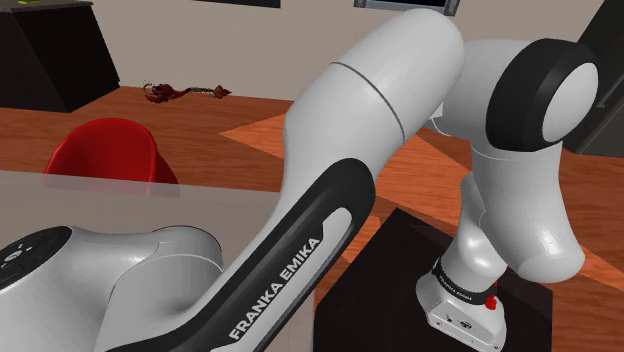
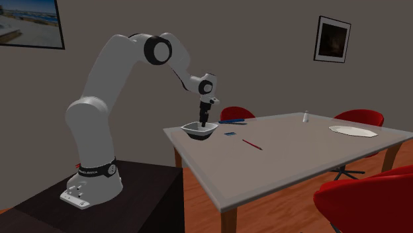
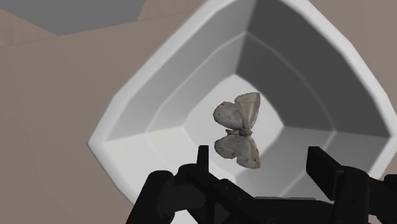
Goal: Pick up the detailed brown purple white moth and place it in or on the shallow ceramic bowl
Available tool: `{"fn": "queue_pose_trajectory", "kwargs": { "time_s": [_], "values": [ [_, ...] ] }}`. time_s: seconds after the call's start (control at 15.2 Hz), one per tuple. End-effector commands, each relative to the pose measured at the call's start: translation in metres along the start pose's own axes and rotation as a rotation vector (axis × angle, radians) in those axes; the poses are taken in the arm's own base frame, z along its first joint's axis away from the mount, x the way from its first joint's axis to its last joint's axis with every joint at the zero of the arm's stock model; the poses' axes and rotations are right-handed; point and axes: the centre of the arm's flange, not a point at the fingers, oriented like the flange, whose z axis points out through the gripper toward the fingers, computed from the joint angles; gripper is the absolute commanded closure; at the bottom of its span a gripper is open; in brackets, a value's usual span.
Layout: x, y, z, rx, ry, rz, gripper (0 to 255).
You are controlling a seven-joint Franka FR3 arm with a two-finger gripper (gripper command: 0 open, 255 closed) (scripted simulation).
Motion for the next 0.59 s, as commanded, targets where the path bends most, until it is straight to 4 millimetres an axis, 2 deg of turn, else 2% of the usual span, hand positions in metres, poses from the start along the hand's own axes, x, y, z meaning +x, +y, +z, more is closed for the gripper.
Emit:
{"fn": "queue_pose_trajectory", "kwargs": {
  "time_s": [0.0,0.2,0.46,0.53],
  "values": [
    [0.0,0.0,0.0,0.0,0.0,0.0,0],
    [0.0,0.0,0.0,0.0,0.0,0.0,0],
    [0.0,0.0,-0.05,0.0,0.0,0.0,0],
    [0.0,0.0,-0.05,0.0,0.0,0.0,0]
  ]
}}
